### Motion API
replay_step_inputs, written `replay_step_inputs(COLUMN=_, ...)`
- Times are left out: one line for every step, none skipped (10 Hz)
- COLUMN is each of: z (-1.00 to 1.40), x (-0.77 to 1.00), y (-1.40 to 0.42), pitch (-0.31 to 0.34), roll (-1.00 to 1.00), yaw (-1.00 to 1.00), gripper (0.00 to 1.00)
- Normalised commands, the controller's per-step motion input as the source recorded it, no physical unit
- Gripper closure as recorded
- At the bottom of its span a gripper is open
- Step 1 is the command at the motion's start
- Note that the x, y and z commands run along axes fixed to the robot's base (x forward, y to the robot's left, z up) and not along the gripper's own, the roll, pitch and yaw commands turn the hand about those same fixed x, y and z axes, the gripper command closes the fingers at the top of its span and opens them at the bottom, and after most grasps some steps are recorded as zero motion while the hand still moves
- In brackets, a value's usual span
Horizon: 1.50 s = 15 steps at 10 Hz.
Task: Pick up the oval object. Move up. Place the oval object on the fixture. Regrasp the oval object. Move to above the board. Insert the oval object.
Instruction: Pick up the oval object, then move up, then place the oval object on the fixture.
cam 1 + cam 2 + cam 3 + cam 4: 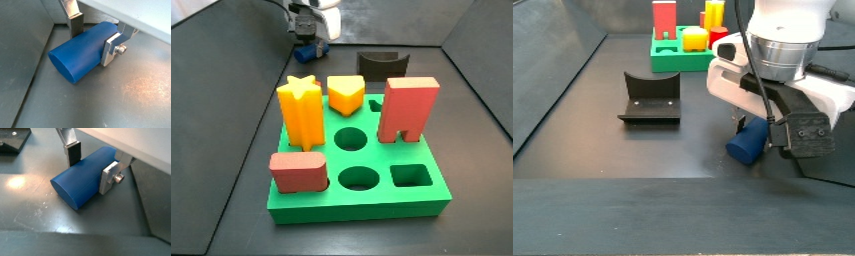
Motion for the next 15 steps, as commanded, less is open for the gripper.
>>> replay_step_inputs(z=0.0, x=0.0, y=0.0, pitch=0.0, roll=0.0, yaw=0.0, gripper=1.0)
replay_step_inputs(z=0.0, x=0.0, y=0.0, pitch=0.0, roll=0.0, yaw=0.0, gripper=1.0)
replay_step_inputs(z=0.83, x=0.0, y=0.0, pitch=0.0, roll=0.0, yaw=0.0, gripper=1.0)
replay_step_inputs(z=0.81, x=0.02, y=0.02, pitch=0.006, roll=0.01, yaw=0.0, gripper=1.0)
replay_step_inputs(z=0.7, x=0.01, y=0.03, pitch=0.048, roll=0.01, yaw=-0.01, gripper=1.0)
replay_step_inputs(z=0.55, x=0.01, y=0.02, pitch=0.094, roll=0.03, yaw=-0.02, gripper=1.0)
replay_step_inputs(z=0.47, x=0.0, y=0.01, pitch=0.104, roll=0.04, yaw=-0.02, gripper=1.0)
replay_step_inputs(z=0.32, x=-0.01, y=0.0, pitch=0.111, roll=0.07, yaw=-0.02, gripper=1.0)
replay_step_inputs(z=0.17, x=-0.02, y=0.0, pitch=0.111, roll=0.1, yaw=-0.01, gripper=1.0)
replay_step_inputs(z=1.0, x=0.0, y=0.0, pitch=0.0, roll=0.0, yaw=0.0, gripper=1.0)
replay_step_inputs(z=1.0, x=0.0, y=0.0, pitch=0.007, roll=0.01, yaw=0.0, gripper=1.0)
replay_step_inputs(z=1.0, x=-0.01, y=0.0, pitch=0.031, roll=0.02, yaw=0.0, gripper=1.0)
replay_step_inputs(z=1.0, x=-0.02, y=0.0, pitch=0.053, roll=0.04, yaw=-0.01, gripper=1.0)
replay_step_inputs(z=1.0, x=-0.02, y=0.0, pitch=0.071, roll=0.05, yaw=-0.01, gripper=1.0)
replay_step_inputs(z=1.0, x=-0.03, y=0.0, pitch=0.085, roll=0.07, yaw=-0.01, gripper=1.0)
